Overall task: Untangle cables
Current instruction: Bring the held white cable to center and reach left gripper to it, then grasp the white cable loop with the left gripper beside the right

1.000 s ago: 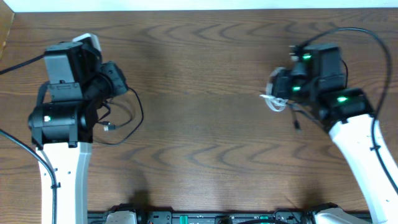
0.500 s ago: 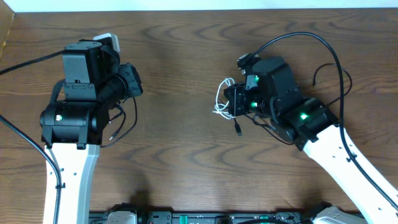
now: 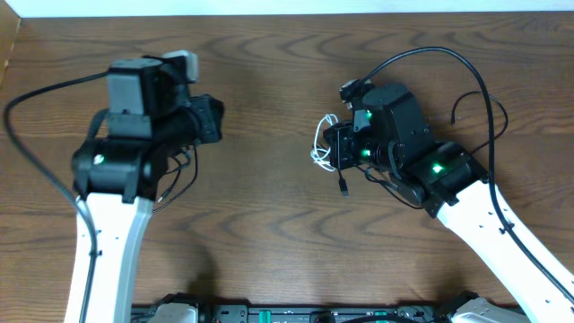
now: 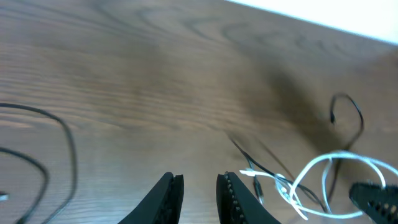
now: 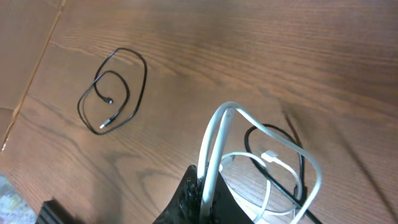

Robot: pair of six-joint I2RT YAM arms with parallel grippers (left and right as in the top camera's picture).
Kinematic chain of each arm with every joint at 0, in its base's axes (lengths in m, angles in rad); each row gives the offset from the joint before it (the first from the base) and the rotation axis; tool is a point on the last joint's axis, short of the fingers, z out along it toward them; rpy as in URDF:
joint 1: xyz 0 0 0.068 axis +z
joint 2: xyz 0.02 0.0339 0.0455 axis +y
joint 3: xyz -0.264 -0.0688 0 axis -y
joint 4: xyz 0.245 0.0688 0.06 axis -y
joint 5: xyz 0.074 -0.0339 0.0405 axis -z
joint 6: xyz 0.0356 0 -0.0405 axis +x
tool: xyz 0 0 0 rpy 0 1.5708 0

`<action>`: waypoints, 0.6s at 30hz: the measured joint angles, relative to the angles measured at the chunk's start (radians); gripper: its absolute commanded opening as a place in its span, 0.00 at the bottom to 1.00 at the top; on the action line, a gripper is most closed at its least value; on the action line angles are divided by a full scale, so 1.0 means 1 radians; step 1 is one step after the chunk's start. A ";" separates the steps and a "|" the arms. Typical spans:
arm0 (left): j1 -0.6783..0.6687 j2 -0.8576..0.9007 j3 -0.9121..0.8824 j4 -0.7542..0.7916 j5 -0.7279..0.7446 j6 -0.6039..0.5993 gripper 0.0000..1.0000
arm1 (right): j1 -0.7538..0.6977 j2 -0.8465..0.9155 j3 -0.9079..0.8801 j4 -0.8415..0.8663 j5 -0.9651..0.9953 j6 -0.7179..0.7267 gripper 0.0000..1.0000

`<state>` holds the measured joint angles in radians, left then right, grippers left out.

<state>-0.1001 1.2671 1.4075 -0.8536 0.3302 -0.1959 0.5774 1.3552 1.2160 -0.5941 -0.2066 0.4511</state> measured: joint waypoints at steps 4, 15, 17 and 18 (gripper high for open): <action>-0.048 0.066 -0.006 0.017 0.059 0.033 0.29 | 0.000 0.000 0.000 0.004 0.029 0.002 0.01; -0.159 0.259 -0.008 0.089 0.245 0.120 0.30 | -0.012 -0.001 0.000 -0.008 0.113 0.046 0.01; -0.160 0.293 -0.008 0.106 0.294 0.133 0.29 | -0.025 -0.005 0.000 -0.007 0.116 0.047 0.01; -0.160 0.315 -0.008 0.116 0.329 0.145 0.29 | -0.032 -0.008 0.000 -0.008 0.117 0.049 0.01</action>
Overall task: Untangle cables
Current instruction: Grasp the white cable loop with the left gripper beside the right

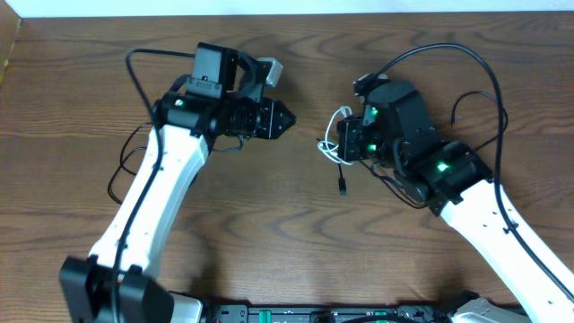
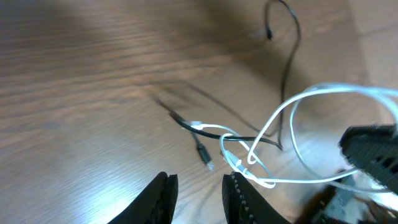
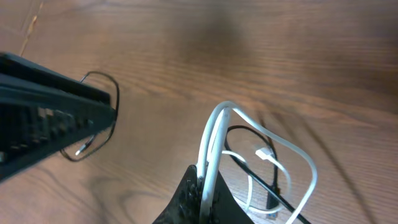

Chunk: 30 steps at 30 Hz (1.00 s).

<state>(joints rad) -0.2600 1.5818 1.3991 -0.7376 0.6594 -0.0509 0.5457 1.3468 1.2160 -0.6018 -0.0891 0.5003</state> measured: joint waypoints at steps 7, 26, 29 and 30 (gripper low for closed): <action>0.000 0.069 0.000 0.034 0.193 0.051 0.29 | -0.024 -0.024 0.000 -0.002 0.008 0.002 0.01; -0.068 0.126 0.000 0.046 0.409 0.108 0.29 | -0.024 -0.024 0.000 0.004 0.019 0.016 0.01; -0.069 0.143 0.000 0.046 0.409 0.108 0.28 | -0.024 -0.024 0.000 0.009 0.019 0.016 0.01; -0.069 0.150 0.000 0.046 0.408 0.108 0.28 | -0.024 -0.024 0.000 0.008 0.019 0.016 0.01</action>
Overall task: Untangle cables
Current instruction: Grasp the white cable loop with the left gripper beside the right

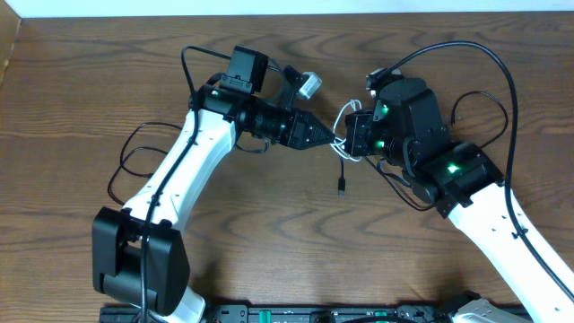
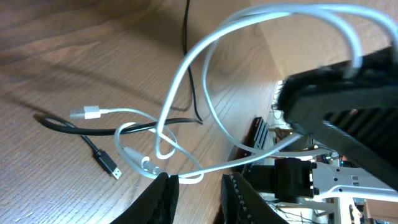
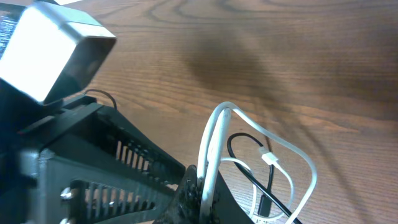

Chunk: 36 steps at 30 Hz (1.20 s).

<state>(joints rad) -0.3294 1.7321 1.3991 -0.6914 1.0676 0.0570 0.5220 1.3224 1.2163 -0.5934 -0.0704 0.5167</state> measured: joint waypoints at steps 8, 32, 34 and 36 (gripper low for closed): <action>0.000 0.010 -0.017 0.001 -0.027 0.000 0.28 | 0.000 0.000 0.000 0.008 0.000 0.002 0.01; -0.045 0.013 -0.051 0.109 -0.069 -0.067 0.29 | 0.000 0.000 0.000 0.008 0.000 0.002 0.01; -0.045 0.013 -0.051 0.112 -0.092 -0.085 0.29 | 0.000 0.000 0.000 0.008 0.000 0.002 0.01; -0.045 0.013 -0.051 0.120 -0.105 -0.093 0.29 | 0.000 0.000 0.000 0.008 0.000 0.002 0.01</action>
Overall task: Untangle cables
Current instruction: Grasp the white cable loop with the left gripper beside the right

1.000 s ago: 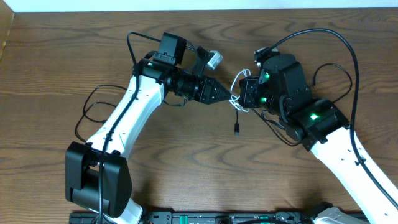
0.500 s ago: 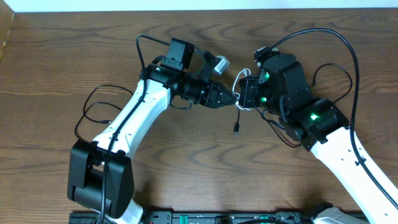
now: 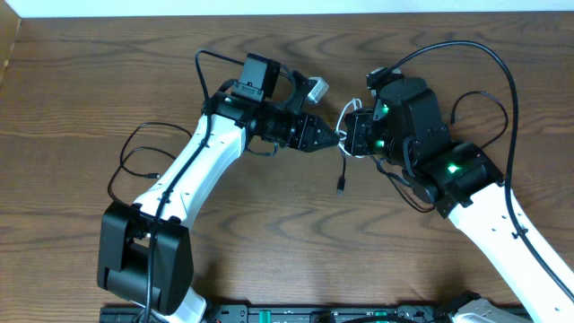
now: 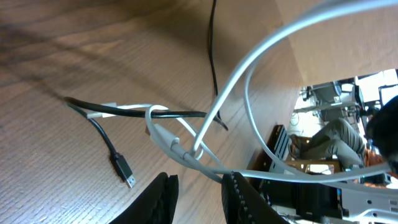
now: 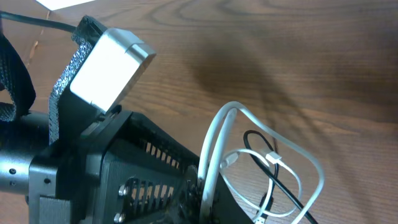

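A white cable (image 5: 224,124) hangs in loops, looped through a black USB cable (image 5: 280,184). My right gripper (image 5: 205,194) is shut on the white cable's doubled strand and holds the bundle above the table. In the overhead view the right gripper (image 3: 352,136) and my left gripper (image 3: 335,140) almost meet at the bundle. The left gripper (image 4: 200,198) is open; a white strand (image 4: 174,144) crosses just ahead of its gap, unclasped. The black cable (image 4: 143,112) trails to a USB plug (image 4: 124,169) near the wood.
A separate black cable (image 3: 134,166) lies coiled at the table's left. A thin black cable (image 3: 466,106) curls on the right beside my right arm. The left arm's wrist camera (image 5: 106,62) fills the left of the right wrist view.
My left gripper has moved a little further right and now sits right at the hanging loops, with a white strand across the front of its open jaws. The right gripper has stayed put, still shut.
My left gripper was open over the table's left side while the right held the white cable raised. Then the left arm was stretched toward the middle, then its tips were at the bundle. Now they are against the loops, still open.
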Robot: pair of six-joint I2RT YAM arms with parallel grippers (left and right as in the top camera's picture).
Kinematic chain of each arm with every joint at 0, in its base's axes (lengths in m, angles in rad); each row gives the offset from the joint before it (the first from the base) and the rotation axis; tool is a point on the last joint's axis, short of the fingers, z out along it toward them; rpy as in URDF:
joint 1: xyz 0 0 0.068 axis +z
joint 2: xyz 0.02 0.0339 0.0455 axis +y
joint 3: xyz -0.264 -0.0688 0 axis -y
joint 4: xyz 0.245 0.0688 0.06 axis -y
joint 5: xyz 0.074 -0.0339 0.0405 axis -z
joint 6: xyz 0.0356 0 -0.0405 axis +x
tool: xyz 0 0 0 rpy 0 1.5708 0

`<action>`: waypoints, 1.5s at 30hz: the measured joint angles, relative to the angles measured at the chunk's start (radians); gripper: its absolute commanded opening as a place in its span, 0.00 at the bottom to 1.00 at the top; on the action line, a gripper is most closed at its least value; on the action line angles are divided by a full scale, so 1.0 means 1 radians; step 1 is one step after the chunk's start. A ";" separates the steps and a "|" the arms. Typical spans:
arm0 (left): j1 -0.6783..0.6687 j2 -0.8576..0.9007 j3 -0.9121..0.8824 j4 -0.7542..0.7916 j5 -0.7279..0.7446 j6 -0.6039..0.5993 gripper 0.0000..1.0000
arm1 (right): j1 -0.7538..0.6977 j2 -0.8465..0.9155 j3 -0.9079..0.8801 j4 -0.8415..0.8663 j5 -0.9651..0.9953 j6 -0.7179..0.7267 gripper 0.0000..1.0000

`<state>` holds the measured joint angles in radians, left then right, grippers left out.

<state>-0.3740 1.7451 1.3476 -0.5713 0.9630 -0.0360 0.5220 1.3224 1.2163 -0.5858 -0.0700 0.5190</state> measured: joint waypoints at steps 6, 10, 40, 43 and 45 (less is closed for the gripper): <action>0.000 0.000 0.000 0.056 -0.009 -0.040 0.29 | 0.000 0.000 0.000 0.000 0.000 0.000 0.01; 0.000 0.000 0.000 0.085 -0.016 -0.073 0.29 | 0.000 0.000 0.000 -0.001 0.000 0.000 0.01; -0.041 0.000 -0.001 0.011 -0.132 -0.109 0.08 | 0.000 -0.002 0.000 -0.031 0.029 0.000 0.01; -0.041 0.000 -0.001 0.015 -0.134 -0.109 0.08 | -0.002 -0.002 0.000 -0.045 0.044 0.000 0.01; -0.041 0.000 -0.001 0.023 -0.142 -0.106 0.08 | -0.009 -0.002 0.000 -0.063 0.052 0.000 0.01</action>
<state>-0.4152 1.7451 1.3468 -0.5488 0.8215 -0.1421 0.5129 1.3205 1.2163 -0.6483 -0.0177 0.5190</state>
